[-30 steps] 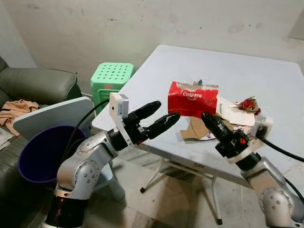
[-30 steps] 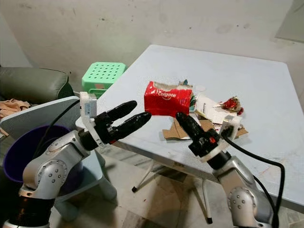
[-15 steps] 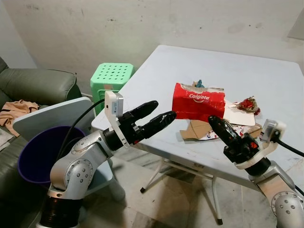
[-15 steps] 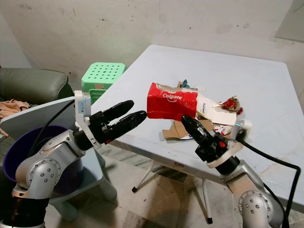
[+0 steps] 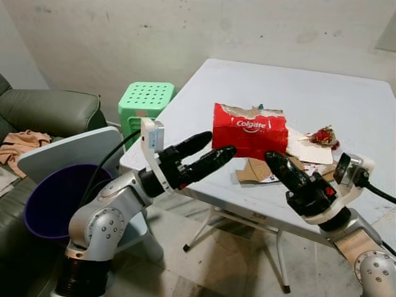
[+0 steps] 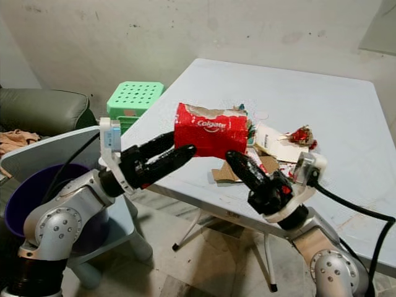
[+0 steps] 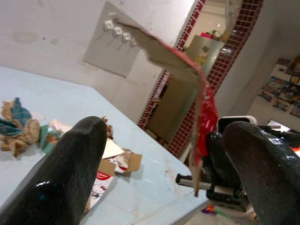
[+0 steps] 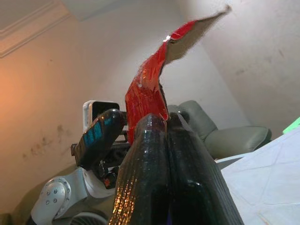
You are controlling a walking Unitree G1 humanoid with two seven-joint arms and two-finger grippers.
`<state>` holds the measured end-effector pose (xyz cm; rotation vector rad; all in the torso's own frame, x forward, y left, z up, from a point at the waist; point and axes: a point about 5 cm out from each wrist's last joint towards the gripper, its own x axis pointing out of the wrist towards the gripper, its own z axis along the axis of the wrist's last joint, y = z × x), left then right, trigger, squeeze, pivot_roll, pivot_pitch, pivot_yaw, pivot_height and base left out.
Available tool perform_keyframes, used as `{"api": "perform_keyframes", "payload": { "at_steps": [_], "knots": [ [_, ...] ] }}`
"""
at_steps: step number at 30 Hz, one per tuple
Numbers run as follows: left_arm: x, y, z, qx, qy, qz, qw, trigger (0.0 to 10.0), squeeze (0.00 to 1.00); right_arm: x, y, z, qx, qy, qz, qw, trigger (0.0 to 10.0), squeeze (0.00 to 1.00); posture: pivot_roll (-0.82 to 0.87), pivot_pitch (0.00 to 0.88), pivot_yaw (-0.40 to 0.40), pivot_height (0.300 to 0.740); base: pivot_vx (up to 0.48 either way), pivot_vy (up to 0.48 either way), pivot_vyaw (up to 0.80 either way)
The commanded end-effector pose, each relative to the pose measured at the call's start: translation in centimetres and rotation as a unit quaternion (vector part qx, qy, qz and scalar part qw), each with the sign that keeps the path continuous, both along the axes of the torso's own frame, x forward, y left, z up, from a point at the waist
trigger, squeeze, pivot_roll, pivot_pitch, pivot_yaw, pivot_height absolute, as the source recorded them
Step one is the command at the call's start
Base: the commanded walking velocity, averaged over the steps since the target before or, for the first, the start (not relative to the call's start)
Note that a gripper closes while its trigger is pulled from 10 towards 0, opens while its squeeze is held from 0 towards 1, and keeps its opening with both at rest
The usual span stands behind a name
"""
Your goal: Picking trash to rubbish bin
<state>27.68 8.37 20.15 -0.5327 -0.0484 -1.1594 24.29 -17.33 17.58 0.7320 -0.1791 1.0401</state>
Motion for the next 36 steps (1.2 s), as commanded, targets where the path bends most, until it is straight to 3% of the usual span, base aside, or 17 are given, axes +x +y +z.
{"api": "perform_keyframes", "payload": {
  "at_steps": [1, 5, 6, 7, 8, 9, 11, 12, 36],
  "knots": [
    [-0.18, -0.29, 0.75, -0.004, -0.013, -0.015, 1.0, 10.0, 0.0, -0.3, 0.5, 0.38, -0.006, -0.011, 0.016, 1.0, 10.0, 0.0, 0.07, 0.025, 0.029, 0.74, 0.0, 0.0, 0.0],
    [-0.26, -0.39, 0.85, -0.011, -0.013, -0.022, 1.0, 10.0, 0.0, -0.37, 0.72, 0.41, -0.01, -0.009, 0.017, 1.0, 10.0, 0.0, 0.07, 0.025, 0.029, 0.74, 0.0, 0.0, 0.0],
    [-0.3, -0.36, 1.03, -0.022, -0.01, -0.024, 0.999, 8.9, 0.0, -0.4, 0.72, 0.25, -0.015, -0.007, 0.015, 1.0, 10.0, 0.0, 0.07, 0.029, 0.029, 0.74, 0.0, 0.0, 0.0],
    [-0.34, -0.31, 1.13, -0.027, -0.007, -0.029, 0.999, 3.9, 0.0, -0.4, 0.7, 0.13, -0.018, -0.005, 0.014, 1.0, 10.0, 0.0, 0.07, 0.032, 0.027, 0.74, 0.0, 0.0, 0.0],
    [-0.36, -0.3, 1.15, -0.027, -0.007, -0.03, 0.999, 3.9, 0.0, -0.4, 0.69, 0.11, -0.018, -0.005, 0.014, 1.0, 10.0, 0.0, 0.07, 0.032, 0.027, 0.74, 0.0, 0.0, 0.0],
    [-0.35, -0.24, 1.21, -0.027, -0.009, -0.029, 0.999, 2.5, 0.0, -0.45, 0.65, 0.09, -0.017, -0.004, 0.015, 1.0, 10.0, 0.0, 0.07, 0.035, 0.027, 0.74, 0.0, 0.0, 0.0],
    [-0.35, -0.22, 1.23, -0.027, -0.009, -0.028, 0.999, 2.5, 0.0, -0.47, 0.64, 0.07, -0.017, -0.003, 0.015, 1.0, 10.0, 0.0, 0.07, 0.038, 0.027, 0.74, 0.0, 0.0, 0.0],
    [-0.39, -0.09, 1.26, -0.032, -0.007, -0.031, 0.999, 0.0, 0.0, -0.46, 0.58, -0.03, -0.021, -0.002, 0.012, 1.0, 10.0, 0.0, 0.07, 0.039, 0.028, 0.74, 0.0, 0.0, 0.0],
    [-0.65, 0.43, 1.49, -0.047, 0.001, -0.034, 0.998, 0.0, 0.0, -0.02, -0.18, -0.29, -0.025, 0.003, -0.009, 1.0, 10.0, 0.0, 0.07, 0.045, 0.03, 0.74, 0.0, 0.0, 0.0]
  ]
}}
